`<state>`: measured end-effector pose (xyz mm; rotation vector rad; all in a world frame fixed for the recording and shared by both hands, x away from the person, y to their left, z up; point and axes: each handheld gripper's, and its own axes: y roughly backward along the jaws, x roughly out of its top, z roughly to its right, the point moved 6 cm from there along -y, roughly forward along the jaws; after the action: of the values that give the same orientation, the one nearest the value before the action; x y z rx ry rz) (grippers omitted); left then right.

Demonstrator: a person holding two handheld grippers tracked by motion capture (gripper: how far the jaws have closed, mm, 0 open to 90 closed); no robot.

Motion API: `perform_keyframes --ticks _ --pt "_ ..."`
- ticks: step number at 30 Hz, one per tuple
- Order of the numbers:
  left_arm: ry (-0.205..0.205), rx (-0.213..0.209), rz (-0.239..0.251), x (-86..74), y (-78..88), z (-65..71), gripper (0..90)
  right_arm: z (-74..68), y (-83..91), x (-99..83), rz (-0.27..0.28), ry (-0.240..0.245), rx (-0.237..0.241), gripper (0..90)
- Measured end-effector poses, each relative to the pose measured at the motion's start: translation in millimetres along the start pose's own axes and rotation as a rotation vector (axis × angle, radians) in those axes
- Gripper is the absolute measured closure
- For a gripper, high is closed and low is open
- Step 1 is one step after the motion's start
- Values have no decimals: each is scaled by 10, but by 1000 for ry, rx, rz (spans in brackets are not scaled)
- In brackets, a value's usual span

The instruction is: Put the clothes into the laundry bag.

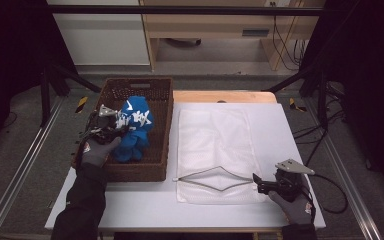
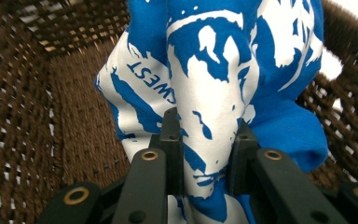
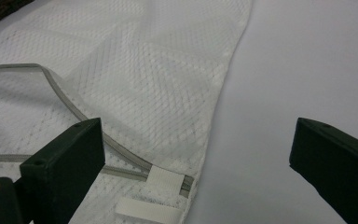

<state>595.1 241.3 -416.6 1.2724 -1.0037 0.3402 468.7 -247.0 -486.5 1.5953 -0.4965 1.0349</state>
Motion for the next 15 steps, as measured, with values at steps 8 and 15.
perform_keyframes --ticks 8,15 --pt "40 10 95 102 166 -40 728 6 -10 -7 0 6 -11 22" --pt "49 -9 172 214 370 36 728 22 15 17 20 0 -32 5"
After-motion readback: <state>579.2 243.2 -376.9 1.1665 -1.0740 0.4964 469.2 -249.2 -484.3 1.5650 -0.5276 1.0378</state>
